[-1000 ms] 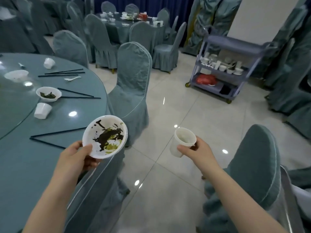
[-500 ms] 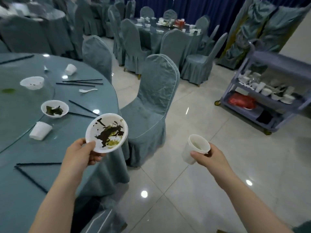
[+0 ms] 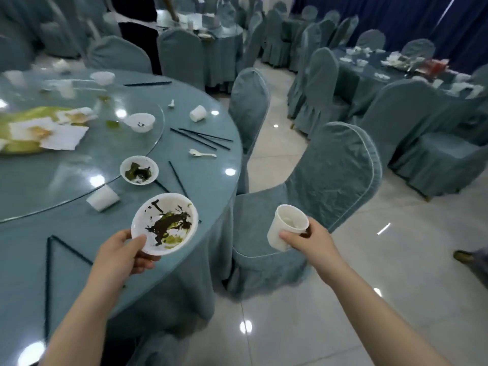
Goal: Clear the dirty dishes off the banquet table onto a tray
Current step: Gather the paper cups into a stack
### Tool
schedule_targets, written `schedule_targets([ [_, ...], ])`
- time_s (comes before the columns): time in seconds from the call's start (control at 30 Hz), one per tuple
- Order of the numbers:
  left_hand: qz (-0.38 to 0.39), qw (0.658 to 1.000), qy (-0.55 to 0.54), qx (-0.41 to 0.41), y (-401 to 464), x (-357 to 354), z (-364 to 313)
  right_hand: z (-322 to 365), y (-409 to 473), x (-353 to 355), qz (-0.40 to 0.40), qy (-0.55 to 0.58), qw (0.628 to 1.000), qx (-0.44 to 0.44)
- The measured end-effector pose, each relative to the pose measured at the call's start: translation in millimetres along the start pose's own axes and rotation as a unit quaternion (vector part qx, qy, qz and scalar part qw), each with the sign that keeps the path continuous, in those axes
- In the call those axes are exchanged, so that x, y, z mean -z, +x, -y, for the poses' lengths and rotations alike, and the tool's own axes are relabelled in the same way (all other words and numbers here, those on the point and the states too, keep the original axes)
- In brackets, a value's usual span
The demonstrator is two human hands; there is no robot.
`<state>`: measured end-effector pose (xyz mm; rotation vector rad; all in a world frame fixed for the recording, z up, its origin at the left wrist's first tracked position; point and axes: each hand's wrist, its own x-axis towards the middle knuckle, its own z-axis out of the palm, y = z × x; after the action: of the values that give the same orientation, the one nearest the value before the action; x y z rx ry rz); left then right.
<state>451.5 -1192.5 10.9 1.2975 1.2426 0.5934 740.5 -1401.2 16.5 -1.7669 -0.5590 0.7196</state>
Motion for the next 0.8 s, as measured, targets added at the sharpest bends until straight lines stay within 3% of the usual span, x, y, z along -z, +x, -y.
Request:
schedule_targets([
  [0.3, -0.118, 0.991, -0.047, 0.051, 85.2, 3.6, 5.6, 12.8, 128.7, -52.7, 0.108, -0.053, 0.993, 0.013],
  [0.63, -0.183, 0.981, -0.041, 0.05, 265.0, 2.6, -3.4, 27.6, 266.9, -113.4, 0.09, -0.086, 0.992, -0.011],
  [0.8, -0.215, 0.973, -0.046, 0.072, 308.9, -2.7, 3.4, 27.0, 307.9, -141.6, 0.129, -0.088, 0.987, -0.036],
])
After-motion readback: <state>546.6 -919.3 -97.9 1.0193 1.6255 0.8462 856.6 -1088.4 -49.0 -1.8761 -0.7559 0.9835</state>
